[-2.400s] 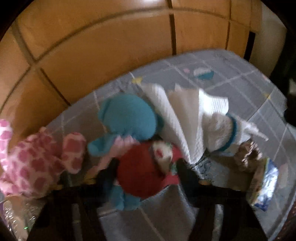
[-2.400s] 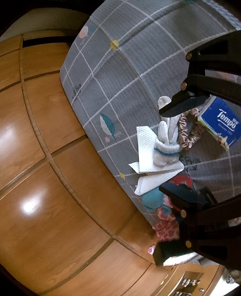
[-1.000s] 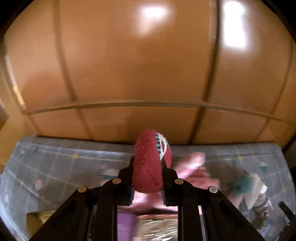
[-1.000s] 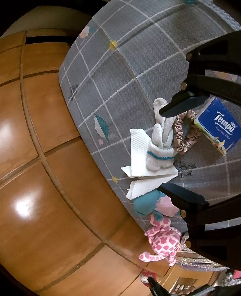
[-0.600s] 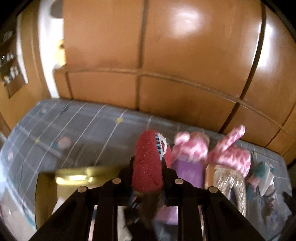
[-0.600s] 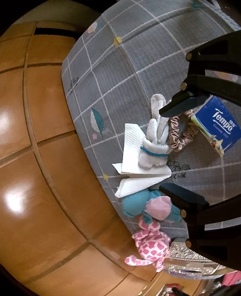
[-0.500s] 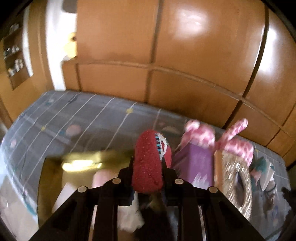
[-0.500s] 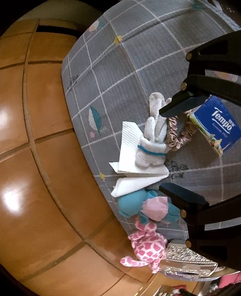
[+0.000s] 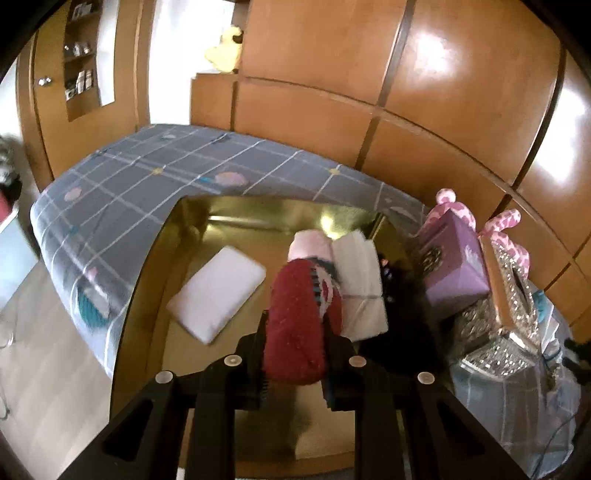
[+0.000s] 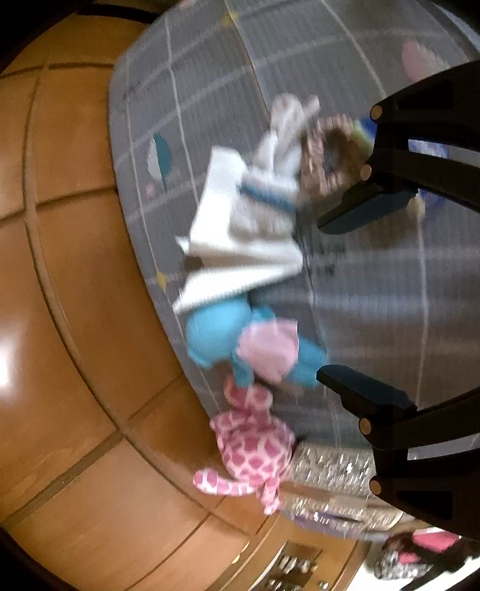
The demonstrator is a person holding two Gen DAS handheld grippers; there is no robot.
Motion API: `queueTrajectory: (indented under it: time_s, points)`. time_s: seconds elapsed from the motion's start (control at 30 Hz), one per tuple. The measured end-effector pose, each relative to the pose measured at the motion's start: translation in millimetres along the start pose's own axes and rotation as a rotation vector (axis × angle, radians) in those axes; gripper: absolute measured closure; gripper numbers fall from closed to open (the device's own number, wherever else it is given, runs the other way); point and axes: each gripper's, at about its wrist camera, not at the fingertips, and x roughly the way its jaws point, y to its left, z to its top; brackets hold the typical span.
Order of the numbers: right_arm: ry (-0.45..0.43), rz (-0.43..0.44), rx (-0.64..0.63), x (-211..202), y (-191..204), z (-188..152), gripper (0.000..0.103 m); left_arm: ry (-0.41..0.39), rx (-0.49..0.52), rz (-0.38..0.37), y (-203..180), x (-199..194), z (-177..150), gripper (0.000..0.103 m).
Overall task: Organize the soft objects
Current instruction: 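Carry the red plush into the gold tray with the left tool while the right tool grasps the blue bear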
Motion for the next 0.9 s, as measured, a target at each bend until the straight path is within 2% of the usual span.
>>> queueTrajectory:
  time_s: [0.07,0.27,0.63,0.67,0.7,0.73,0.8,0.9]
  points:
    - [0.015,0.044,0.038,9.2,7.6,4.0,0.029,0.007,-0.014,0.0,6.5,2.3,-5.8,0.081]
    - [0.049,0.084,0.151,45.8,27.3,23.7,0.029,0.024,-0.038,0.01,19.6,5.7,-18.1,0.081]
    - [0.057,-0.063,0.261,107.4,39.8,54.5,0.029,0.039,-0.071,0.041,40.0,16.9,-15.9,0.081]
    - [0.06,-0.068,0.261,109.9,38.5,55.2,0.032,0.041,-0.076,0.044,41.2,18.4,-15.6,0.08]
    - [0.063,-0.069,0.248,115.0,39.7,55.9,0.049,0.046,-0.08,0.047,42.2,20.3,-15.2,0.08]
    - [0.077,-0.092,0.227,120.4,41.4,55.8,0.059,0.05,-0.082,0.05,42.5,21.5,-15.1,0.08]
    - [0.075,-0.11,0.204,124.8,42.0,53.6,0.065,0.057,-0.087,0.056,43.4,25.0,-14.7,0.079]
    - [0.076,-0.126,0.158,127.3,45.3,51.2,0.065,0.065,-0.089,0.072,44.5,30.3,-14.3,0.076]
